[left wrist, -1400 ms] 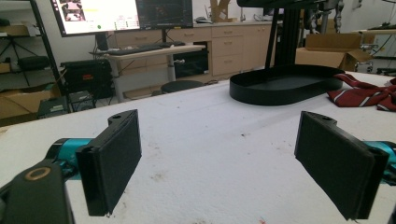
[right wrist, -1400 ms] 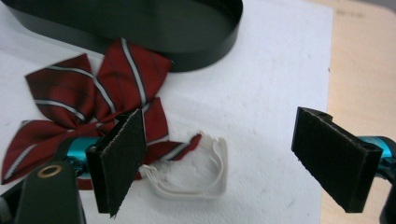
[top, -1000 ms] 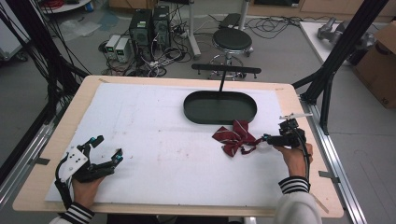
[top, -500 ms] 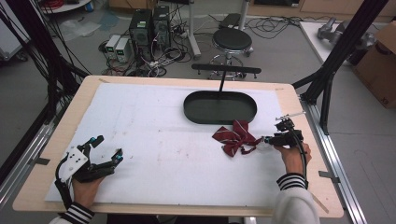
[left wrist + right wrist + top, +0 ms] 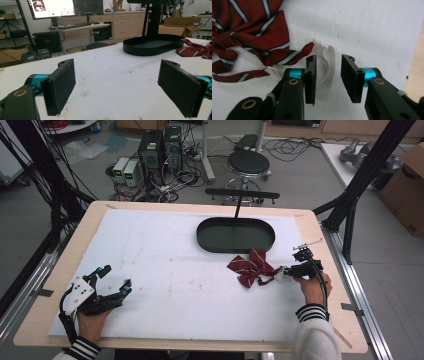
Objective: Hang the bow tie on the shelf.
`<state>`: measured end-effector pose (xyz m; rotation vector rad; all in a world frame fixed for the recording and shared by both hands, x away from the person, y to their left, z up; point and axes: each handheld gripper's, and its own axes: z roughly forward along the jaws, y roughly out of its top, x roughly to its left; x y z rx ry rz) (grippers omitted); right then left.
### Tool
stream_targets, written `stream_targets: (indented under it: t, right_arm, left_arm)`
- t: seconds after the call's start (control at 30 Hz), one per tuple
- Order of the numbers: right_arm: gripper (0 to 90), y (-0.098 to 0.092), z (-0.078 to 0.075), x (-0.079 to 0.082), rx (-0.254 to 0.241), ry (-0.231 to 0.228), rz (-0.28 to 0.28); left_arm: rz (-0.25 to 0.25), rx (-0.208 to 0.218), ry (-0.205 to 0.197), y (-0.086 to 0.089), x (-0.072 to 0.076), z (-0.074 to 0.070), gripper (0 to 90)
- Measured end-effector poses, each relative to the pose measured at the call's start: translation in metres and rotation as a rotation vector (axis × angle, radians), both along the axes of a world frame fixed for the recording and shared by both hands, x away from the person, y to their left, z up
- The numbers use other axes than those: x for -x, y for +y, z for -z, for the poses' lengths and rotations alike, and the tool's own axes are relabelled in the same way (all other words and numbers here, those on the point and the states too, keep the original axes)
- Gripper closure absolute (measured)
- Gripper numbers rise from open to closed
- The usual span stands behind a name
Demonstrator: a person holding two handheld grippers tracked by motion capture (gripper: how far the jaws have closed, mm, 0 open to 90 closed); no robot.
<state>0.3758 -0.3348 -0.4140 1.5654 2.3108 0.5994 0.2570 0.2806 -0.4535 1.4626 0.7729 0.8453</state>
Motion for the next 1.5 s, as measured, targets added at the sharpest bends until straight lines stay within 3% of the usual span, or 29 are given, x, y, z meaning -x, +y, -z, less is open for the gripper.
stream_targets:
  t: [0.17,0.37,0.53,0.77,0.9,0.93,1.0,1.2,1.23,1.33,1.37,1.5]
  right_arm:
    - [70.4,-0.001,0.002,-0.001,-0.004,0.02,-0.013]
    - [85.4,-0.001,0.004,-0.002,-0.005,0.049,-0.03]
    - [87.0,0.001,0.003,-0.003,-0.01,0.058,-0.019]
    - [87.3,0.002,-0.003,0.0,-0.012,0.011,-0.02]
    - [87.5,0.005,-0.013,0.004,-0.025,-0.088,-0.037]
    - [87.7,0.007,-0.02,0.007,-0.045,-0.148,-0.047]
    - [87.7,0.008,-0.027,0.01,-0.071,-0.208,-0.055]
    - [87.8,0.015,-0.05,0.014,-0.107,-0.343,-0.055]
    - [87.8,0.015,-0.05,0.014,-0.107,-0.343,-0.055]
    - [87.7,0.021,-0.063,0.016,-0.113,-0.408,-0.076]
    - [87.7,0.028,-0.073,0.016,-0.105,-0.45,-0.091]
    - [87.7,0.039,-0.089,0.014,-0.114,-0.498,-0.115]
  left_arm:
    - [0.0,-0.002,0.0,0.0,0.0,0.0,15.1]
    - [0.002,-0.003,-0.001,0.0,0.0,0.0,15.1]
    - [0.001,-0.001,-0.002,0.0,0.0,0.0,15.1]
    - [0.001,0.0,-0.001,0.0,0.0,0.0,15.1]
    - [0.0,-0.002,0.0,0.0,0.0,0.0,15.1]
    - [0.001,-0.002,0.0,0.0,0.0,0.0,15.1]
    - [0.0,-0.002,-0.001,0.0,0.0,0.0,15.1]
    - [0.0,-0.001,-0.001,0.0,0.0,0.0,15.1]
    - [0.0,-0.002,-0.001,0.0,0.0,0.0,15.1]
    - [0.001,-0.005,-0.001,0.0,0.0,0.0,15.1]
    - [0.0,-0.004,-0.002,0.0,0.0,0.0,15.2]
    - [0.0,-0.004,-0.002,0.0,0.0,0.0,15.1]
